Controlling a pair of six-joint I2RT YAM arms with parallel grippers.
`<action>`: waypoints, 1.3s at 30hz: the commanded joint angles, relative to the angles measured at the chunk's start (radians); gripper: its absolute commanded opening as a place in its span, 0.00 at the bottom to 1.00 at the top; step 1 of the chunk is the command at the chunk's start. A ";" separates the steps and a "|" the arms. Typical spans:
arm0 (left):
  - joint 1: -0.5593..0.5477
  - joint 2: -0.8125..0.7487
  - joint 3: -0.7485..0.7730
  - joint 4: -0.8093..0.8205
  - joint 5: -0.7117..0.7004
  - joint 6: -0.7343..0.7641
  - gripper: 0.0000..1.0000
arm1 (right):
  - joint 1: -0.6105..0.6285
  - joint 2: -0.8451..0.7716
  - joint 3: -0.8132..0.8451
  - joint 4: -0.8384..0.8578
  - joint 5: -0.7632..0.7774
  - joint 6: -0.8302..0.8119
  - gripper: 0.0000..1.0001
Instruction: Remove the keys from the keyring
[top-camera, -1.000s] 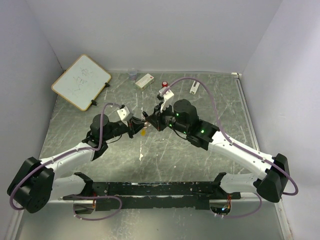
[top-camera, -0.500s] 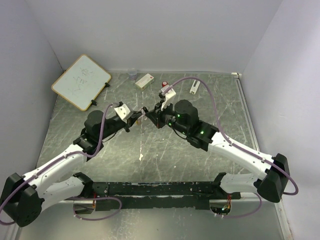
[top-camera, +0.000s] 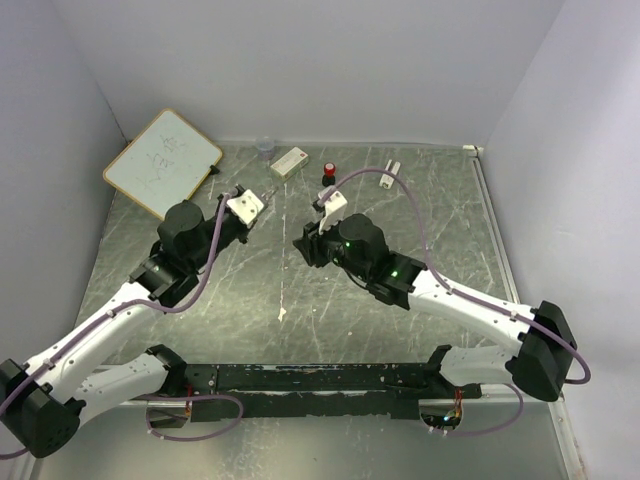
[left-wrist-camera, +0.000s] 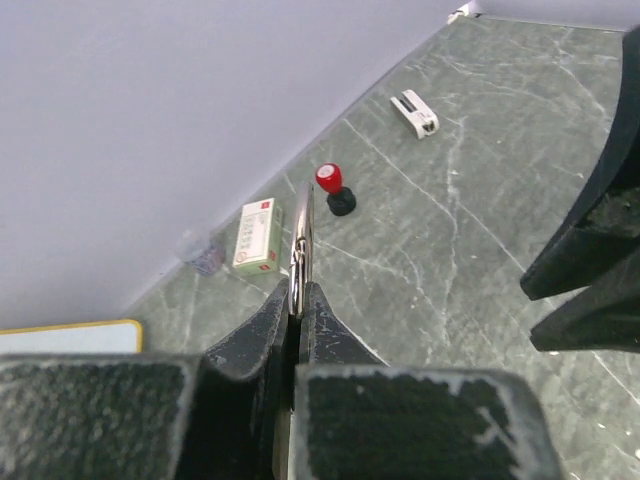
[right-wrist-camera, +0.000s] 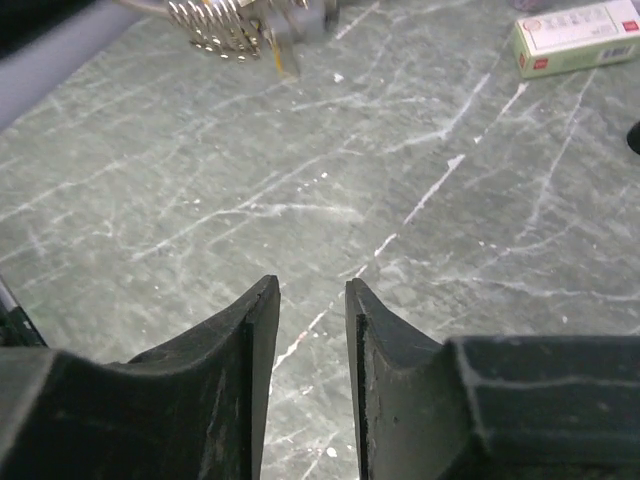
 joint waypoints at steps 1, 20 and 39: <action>-0.018 -0.012 0.071 -0.052 -0.057 0.052 0.07 | 0.012 0.006 -0.028 0.026 0.076 -0.018 0.34; -0.035 -0.077 0.179 -0.184 0.150 -0.105 0.07 | 0.053 -0.074 -0.278 0.471 0.100 -0.144 0.44; -0.036 -0.119 0.191 -0.224 0.209 -0.152 0.07 | 0.059 -0.010 -0.213 0.561 0.028 -0.178 0.46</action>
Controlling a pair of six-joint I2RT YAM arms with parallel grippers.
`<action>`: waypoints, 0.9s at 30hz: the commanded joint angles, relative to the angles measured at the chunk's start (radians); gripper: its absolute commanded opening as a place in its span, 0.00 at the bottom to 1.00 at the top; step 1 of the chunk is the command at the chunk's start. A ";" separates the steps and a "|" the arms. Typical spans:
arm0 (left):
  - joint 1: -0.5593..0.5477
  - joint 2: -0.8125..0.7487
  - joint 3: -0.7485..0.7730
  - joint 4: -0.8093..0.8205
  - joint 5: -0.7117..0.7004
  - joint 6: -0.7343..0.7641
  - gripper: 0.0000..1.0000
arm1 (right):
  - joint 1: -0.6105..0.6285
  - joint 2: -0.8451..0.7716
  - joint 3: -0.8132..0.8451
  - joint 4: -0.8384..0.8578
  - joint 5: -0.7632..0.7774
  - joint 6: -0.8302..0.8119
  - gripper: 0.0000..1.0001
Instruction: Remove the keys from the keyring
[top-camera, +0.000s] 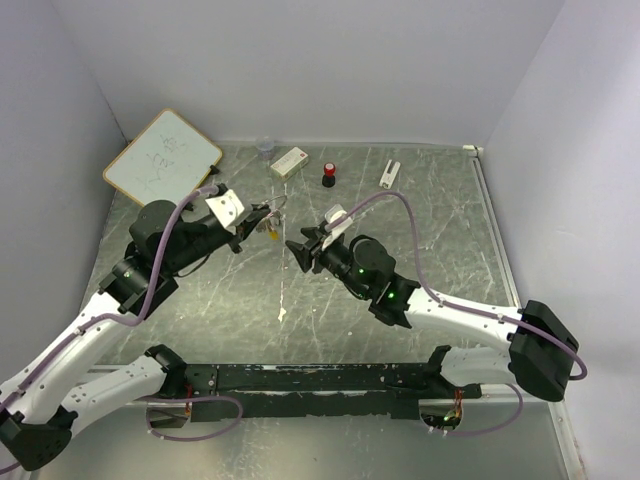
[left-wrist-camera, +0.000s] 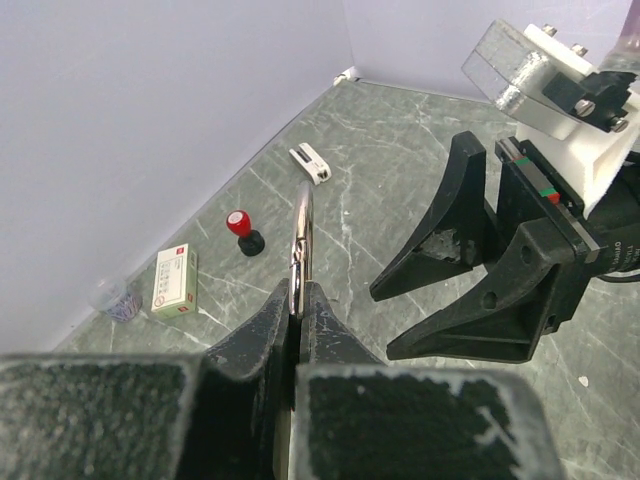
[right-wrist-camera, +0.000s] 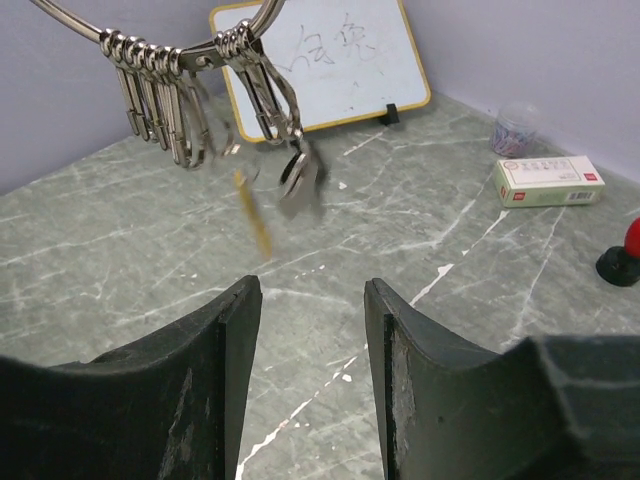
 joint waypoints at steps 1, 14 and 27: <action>-0.009 -0.028 0.026 0.013 0.030 -0.021 0.07 | 0.009 0.006 0.039 0.042 -0.015 -0.015 0.46; -0.009 -0.073 0.009 0.013 0.045 -0.043 0.07 | 0.014 0.025 0.079 0.054 -0.025 -0.045 0.46; -0.009 -0.076 0.005 0.016 0.066 -0.052 0.07 | 0.022 0.069 0.117 0.058 -0.026 -0.064 0.46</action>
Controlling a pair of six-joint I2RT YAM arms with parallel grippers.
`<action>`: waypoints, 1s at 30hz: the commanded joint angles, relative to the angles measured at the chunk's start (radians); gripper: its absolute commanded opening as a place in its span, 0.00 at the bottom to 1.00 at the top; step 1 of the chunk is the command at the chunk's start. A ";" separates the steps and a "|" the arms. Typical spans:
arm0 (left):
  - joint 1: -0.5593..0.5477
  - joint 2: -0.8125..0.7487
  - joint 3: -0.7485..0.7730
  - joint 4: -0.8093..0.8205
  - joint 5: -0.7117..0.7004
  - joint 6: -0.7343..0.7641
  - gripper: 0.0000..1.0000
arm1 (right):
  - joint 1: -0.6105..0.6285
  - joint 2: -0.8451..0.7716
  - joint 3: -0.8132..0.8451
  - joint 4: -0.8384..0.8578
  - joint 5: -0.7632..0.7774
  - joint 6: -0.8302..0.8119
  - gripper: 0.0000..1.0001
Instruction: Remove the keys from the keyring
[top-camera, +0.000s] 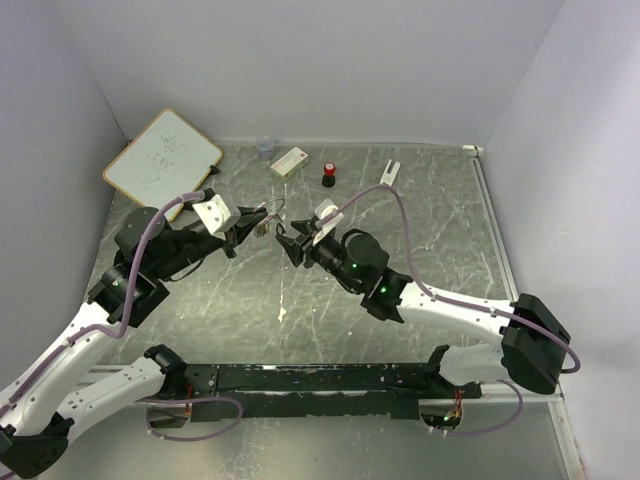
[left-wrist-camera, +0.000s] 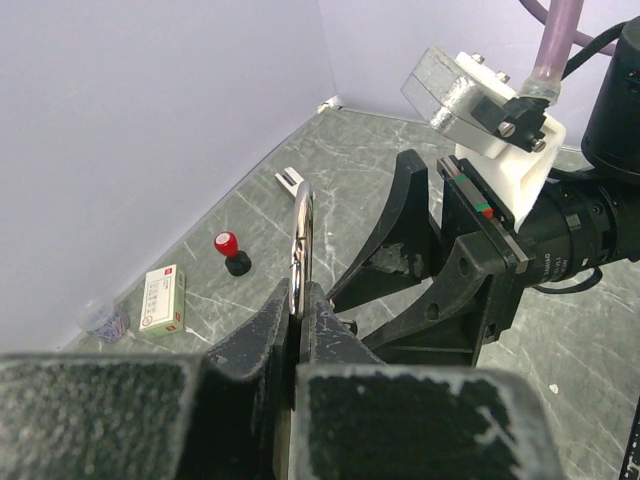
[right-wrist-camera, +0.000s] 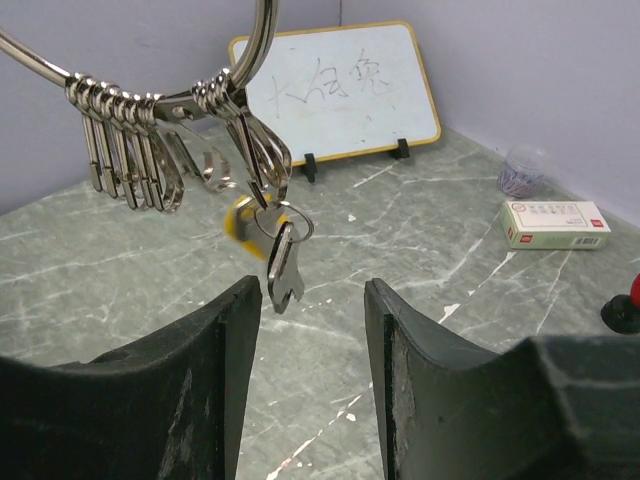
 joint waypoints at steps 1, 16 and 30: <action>-0.006 -0.013 0.005 0.021 0.028 -0.018 0.07 | 0.008 0.010 0.043 0.029 -0.002 -0.028 0.46; -0.006 -0.030 -0.004 0.027 0.037 -0.029 0.07 | 0.011 0.030 0.060 0.034 0.039 -0.060 0.41; -0.006 -0.027 -0.024 0.045 0.005 -0.038 0.07 | 0.016 0.020 0.066 0.028 0.022 -0.062 0.11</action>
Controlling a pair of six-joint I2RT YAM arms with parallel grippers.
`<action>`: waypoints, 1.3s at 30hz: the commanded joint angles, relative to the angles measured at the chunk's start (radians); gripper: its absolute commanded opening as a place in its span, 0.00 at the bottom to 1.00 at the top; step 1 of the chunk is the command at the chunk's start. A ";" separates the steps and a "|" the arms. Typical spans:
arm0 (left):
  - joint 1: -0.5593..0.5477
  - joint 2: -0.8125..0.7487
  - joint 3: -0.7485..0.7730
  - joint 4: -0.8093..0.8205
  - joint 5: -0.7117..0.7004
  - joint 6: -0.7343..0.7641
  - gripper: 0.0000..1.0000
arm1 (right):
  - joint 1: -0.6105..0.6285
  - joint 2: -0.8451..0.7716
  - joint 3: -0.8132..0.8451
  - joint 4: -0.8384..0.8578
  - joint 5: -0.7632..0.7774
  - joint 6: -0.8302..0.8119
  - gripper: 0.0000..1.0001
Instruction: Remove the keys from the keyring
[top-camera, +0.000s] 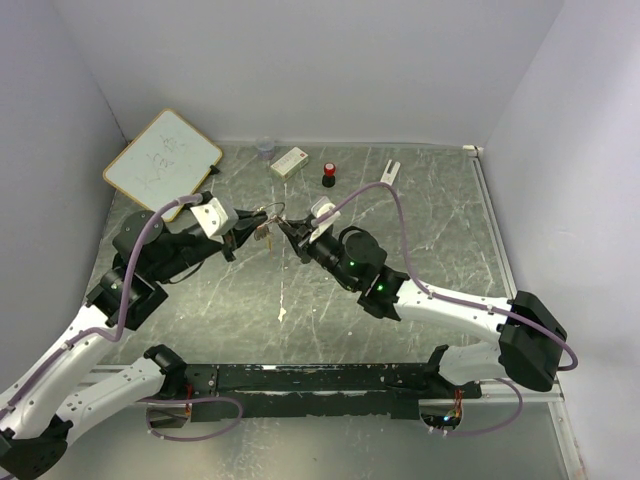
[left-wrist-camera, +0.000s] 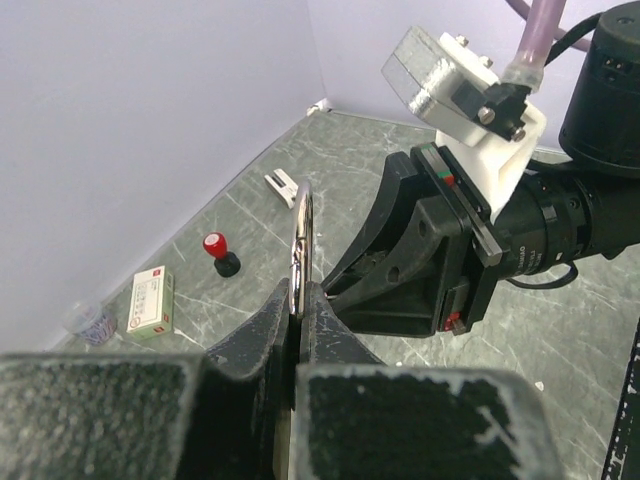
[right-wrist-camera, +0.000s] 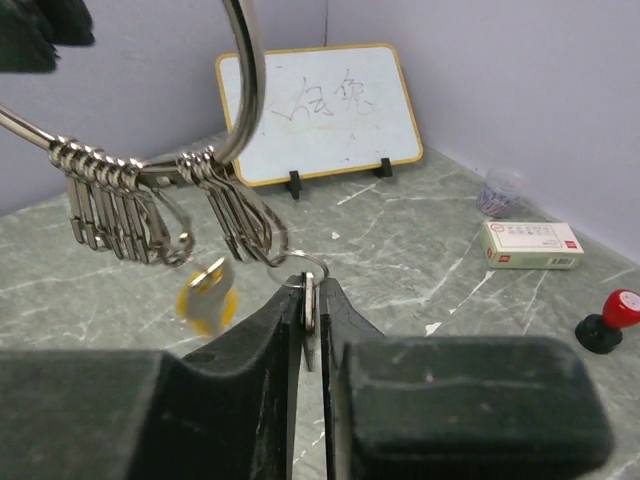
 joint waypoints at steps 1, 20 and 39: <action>-0.006 -0.006 -0.014 0.045 -0.030 -0.018 0.07 | 0.010 -0.011 0.030 -0.005 -0.013 -0.003 0.07; -0.006 0.011 -0.105 0.139 -0.276 -0.048 0.22 | 0.021 -0.079 0.405 -0.916 0.211 0.187 0.00; -0.006 0.109 -0.239 0.355 -0.048 -0.125 0.40 | 0.090 -0.018 0.584 -1.106 0.405 0.182 0.00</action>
